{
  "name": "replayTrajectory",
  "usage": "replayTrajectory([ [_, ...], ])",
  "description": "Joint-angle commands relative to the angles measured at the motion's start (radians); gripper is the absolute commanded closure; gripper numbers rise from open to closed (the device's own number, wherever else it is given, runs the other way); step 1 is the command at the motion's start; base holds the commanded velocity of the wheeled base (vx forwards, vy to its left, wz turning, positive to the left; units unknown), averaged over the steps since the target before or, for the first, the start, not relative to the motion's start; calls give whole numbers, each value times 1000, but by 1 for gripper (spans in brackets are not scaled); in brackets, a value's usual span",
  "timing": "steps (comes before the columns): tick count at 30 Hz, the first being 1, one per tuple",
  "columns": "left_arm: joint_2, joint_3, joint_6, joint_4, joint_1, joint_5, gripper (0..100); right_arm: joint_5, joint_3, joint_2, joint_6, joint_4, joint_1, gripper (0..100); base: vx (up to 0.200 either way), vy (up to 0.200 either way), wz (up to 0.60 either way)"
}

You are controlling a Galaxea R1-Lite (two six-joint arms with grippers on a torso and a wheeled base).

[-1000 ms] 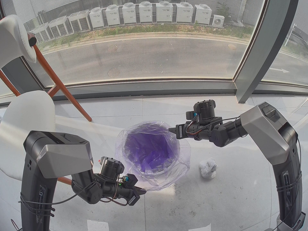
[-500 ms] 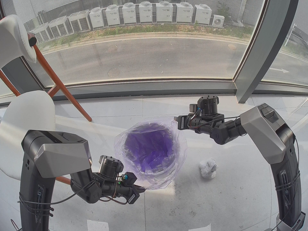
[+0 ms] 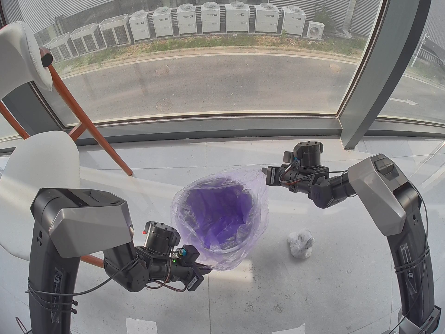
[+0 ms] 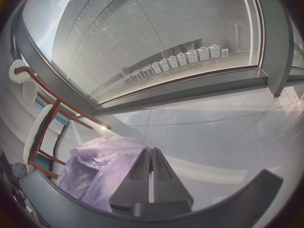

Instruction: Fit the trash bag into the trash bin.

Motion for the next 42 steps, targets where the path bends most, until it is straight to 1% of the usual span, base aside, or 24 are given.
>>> replayTrajectory([
  [1,24,-10,-1,-1,-6,6,100,-4,-59,82,0,-34,-20,100,0,0,0],
  [5,36,-19,-1,-1,-1,12,100,-4,-95,112,0,-42,-22,100,0,0,0],
  [6,36,-21,-2,-1,-1,32,100,-4,-98,118,0,-38,-22,100,0,0,0],
  [8,36,-21,-2,-1,-1,40,100,-1,-93,115,0,-29,-23,100,0,0,0],
  [9,36,-18,-2,-1,-1,40,100,0,-85,108,0,-23,-25,0,0,0,0],
  [12,36,-15,-2,-1,-1,42,100,-1,-81,107,1,-32,-28,0,0,0,0],
  [14,36,-16,-14,-2,0,45,100,0,-49,70,49,-37,-37,0,0,0,0],
  [16,36,-15,-25,-2,0,48,100,15,17,-30,123,-31,-45,0,0,0,0],
  [17,36,-15,-27,-2,0,51,100,32,48,-68,155,-22,-46,0,0,0,0],
  [19,36,-16,-31,-2,0,58,100,89,139,-137,212,-20,-60,0,0,0,0],
  [21,36,-21,-34,-2,0,60,100,115,247,-194,209,-22,-77,0,0,0,0],
  [23,36,-19,-43,-2,0,62,100,120,347,-232,173,-26,-101,0,0,0,0],
  [24,36,-16,-50,-2,-1,65,0,118,390,-237,147,-32,-115,0,0,0,0],
  [25,36,-16,-50,-2,-1,65,0,118,390,-237,147,-32,-115,0,0,0,0],
  [26,36,-11,-51,-4,-1,66,0,118,453,-241,94,-35,-146,0,0,0,0],
  [29,29,2,-50,-5,-1,66,0,117,499,-235,9,-31,-197,0,0,0,0],
  [31,7,27,-47,-13,-3,65,0,109,522,-223,-68,-23,-240,0,0,0,0],
  [32,-18,48,-47,-25,-4,65,0,108,530,-209,-89,-20,-253,0,0,0,0],
  [34,-51,91,-48,-43,-7,63,0,106,540,-186,-94,-14,-259,0,0,0,0],
  [35,-51,91,-48,-43,-7,63,0,106,540,-186,-94,-14,-259,0,0,0,0],
  [36,-93,145,-50,-70,-9,63,0,104,547,-152,-100,-6,-263,0,0,0,0],
  [37,-100,154,-50,-76,-10,62,0,104,547,-143,-100,-6,-264,0,0,0,0],
  [41,-151,251,-57,-163,-18,58,0,63,539,-62,-104,-8,-273,0,0,0,0],
  [42,-162,265,-60,-180,-18,57,0,63,531,-59,-100,8,-278,0,0,0,0],
])
